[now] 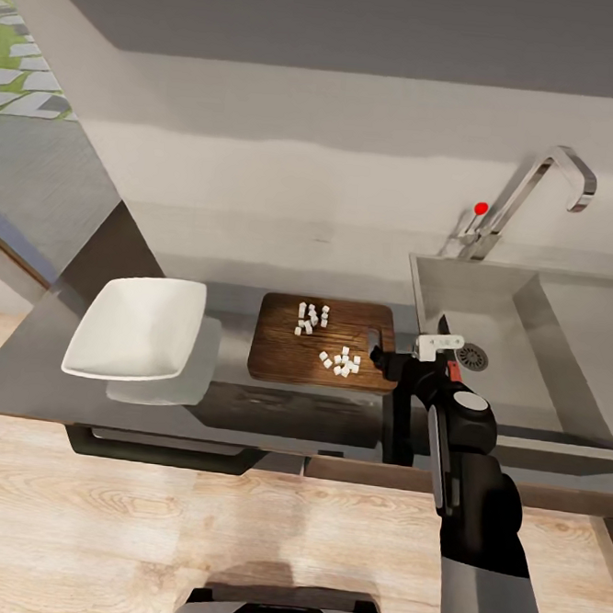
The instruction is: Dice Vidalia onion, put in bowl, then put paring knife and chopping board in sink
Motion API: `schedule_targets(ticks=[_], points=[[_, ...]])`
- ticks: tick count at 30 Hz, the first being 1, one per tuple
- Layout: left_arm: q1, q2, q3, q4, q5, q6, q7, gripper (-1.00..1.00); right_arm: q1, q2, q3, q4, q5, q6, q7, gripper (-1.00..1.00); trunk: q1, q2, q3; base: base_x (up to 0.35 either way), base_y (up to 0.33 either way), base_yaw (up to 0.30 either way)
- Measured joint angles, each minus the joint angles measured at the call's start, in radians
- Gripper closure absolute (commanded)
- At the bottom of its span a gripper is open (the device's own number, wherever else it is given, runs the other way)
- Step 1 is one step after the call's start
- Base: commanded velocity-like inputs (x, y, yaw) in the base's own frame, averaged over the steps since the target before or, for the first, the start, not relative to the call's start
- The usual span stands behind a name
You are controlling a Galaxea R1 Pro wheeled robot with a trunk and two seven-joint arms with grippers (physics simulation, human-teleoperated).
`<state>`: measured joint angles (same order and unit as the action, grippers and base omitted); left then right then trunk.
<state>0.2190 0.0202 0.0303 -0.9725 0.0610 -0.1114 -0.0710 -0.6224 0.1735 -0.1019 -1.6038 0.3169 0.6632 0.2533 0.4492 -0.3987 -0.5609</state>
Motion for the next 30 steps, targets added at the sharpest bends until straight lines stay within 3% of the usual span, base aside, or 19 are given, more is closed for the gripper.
schedule_targets(ticks=[10,15,30], points=[[0.0,0.0,0.0,0.0,0.0,0.0,0.0,-1.0,0.0,0.0,0.001,0.0,-0.001,0.002,-0.003,1.0,0.0,0.0,0.0,0.0,0.0,0.0],[0.0,0.0,0.0,0.0,0.0,0.0,0.0,-1.0,0.0,0.0,0.0,0.007,-0.037,0.002,-0.003,1.0,0.0,0.0,0.0,0.0,0.0,0.0],[0.0,0.0,0.0,-0.001,0.0,0.0,0.0,-1.0,0.0,0.0,0.0,0.008,-0.04,0.001,-0.003,1.0,0.0,0.0,0.0,0.0,0.0,0.0]])
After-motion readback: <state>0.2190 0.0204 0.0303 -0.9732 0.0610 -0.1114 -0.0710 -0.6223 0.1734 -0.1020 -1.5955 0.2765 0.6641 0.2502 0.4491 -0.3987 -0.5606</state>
